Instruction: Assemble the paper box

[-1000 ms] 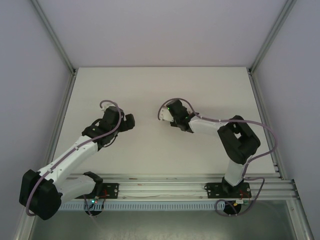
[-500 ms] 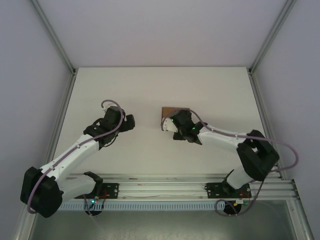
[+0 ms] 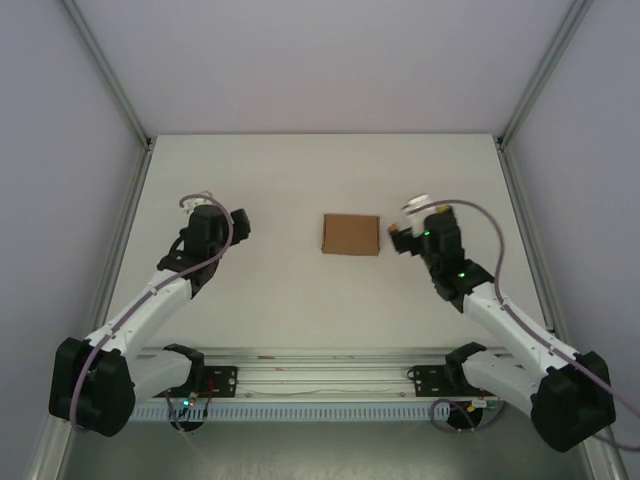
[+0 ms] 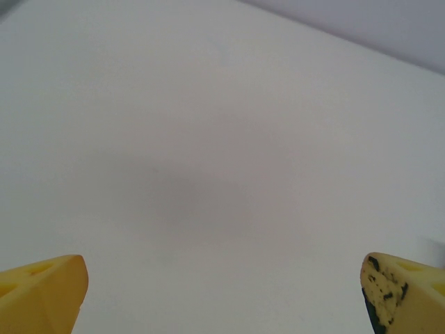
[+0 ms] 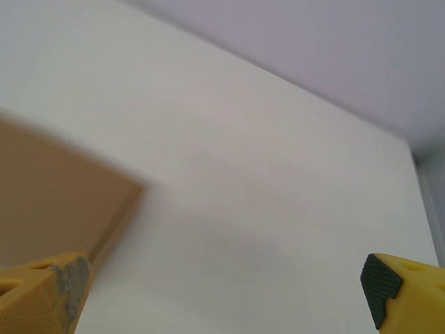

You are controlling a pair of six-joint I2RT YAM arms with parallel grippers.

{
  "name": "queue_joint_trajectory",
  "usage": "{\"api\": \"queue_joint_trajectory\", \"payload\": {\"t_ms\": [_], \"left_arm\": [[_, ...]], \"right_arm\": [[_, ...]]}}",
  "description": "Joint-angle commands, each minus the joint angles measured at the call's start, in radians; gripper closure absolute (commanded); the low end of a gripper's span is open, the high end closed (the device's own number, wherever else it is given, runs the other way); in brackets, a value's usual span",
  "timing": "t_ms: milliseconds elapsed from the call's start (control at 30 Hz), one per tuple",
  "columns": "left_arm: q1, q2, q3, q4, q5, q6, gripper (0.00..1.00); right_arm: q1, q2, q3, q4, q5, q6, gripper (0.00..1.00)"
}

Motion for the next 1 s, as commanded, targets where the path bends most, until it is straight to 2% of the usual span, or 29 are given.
{"api": "queue_joint_trajectory", "payload": {"t_ms": [0, 100, 167, 300, 400, 467, 567, 667, 767, 800, 867, 900, 933, 967], "left_arm": [[0.069, -0.008, -0.127, 0.319, -0.081, 0.127, 0.00], [0.104, 0.000, -0.231, 0.531, -0.108, 0.241, 0.00], [0.108, 0.011, -0.255, 0.577, -0.115, 0.291, 0.00], [0.144, 0.093, -0.323, 0.747, -0.056, 0.357, 0.00], [0.187, 0.185, -0.355, 0.885, 0.019, 0.336, 0.00], [0.196, 0.203, -0.318, 0.829, 0.071, 0.358, 0.00], [0.208, 0.236, -0.332, 0.929, 0.104, 0.413, 0.00], [0.255, 0.290, -0.420, 1.129, 0.144, 0.373, 0.00], [0.288, 0.455, -0.470, 1.426, 0.168, 0.358, 0.00], [0.288, 0.437, -0.451, 1.360, 0.185, 0.361, 0.00], [0.291, 0.376, -0.365, 1.095, 0.203, 0.353, 0.00], [0.290, 0.421, -0.338, 1.119, 0.209, 0.365, 0.00], [0.283, 0.430, -0.338, 1.134, 0.232, 0.385, 0.00], [0.285, 0.415, -0.322, 1.079, 0.246, 0.384, 0.00]], "right_arm": [[-0.127, 0.020, -0.057, 0.122, 0.042, 0.355, 0.00], [-0.162, 0.059, -0.127, 0.249, 0.065, 0.326, 0.00], [-0.168, 0.091, -0.167, 0.341, 0.106, 0.336, 0.00], [-0.197, 0.161, -0.228, 0.526, 0.092, 0.357, 0.00], [-0.209, 0.247, -0.240, 0.624, 0.078, 0.331, 0.00], [-0.212, 0.301, -0.228, 0.649, 0.069, 0.308, 0.00], [-0.223, 0.394, -0.240, 0.775, 0.081, 0.280, 0.00], [-0.248, 0.422, -0.225, 0.765, 0.081, 0.312, 0.00], [-0.294, 0.421, -0.240, 0.782, -0.008, 0.338, 0.00], [-0.313, 0.435, -0.252, 0.816, -0.035, 0.351, 0.00], [-0.344, 0.518, -0.270, 0.939, -0.087, 0.369, 0.00], [-0.351, 0.538, -0.250, 0.929, -0.075, 0.380, 0.00], [-0.359, 0.505, -0.195, 0.758, -0.071, 0.399, 0.00], [-0.380, 0.500, -0.183, 0.731, -0.105, 0.411, 0.00]]}}
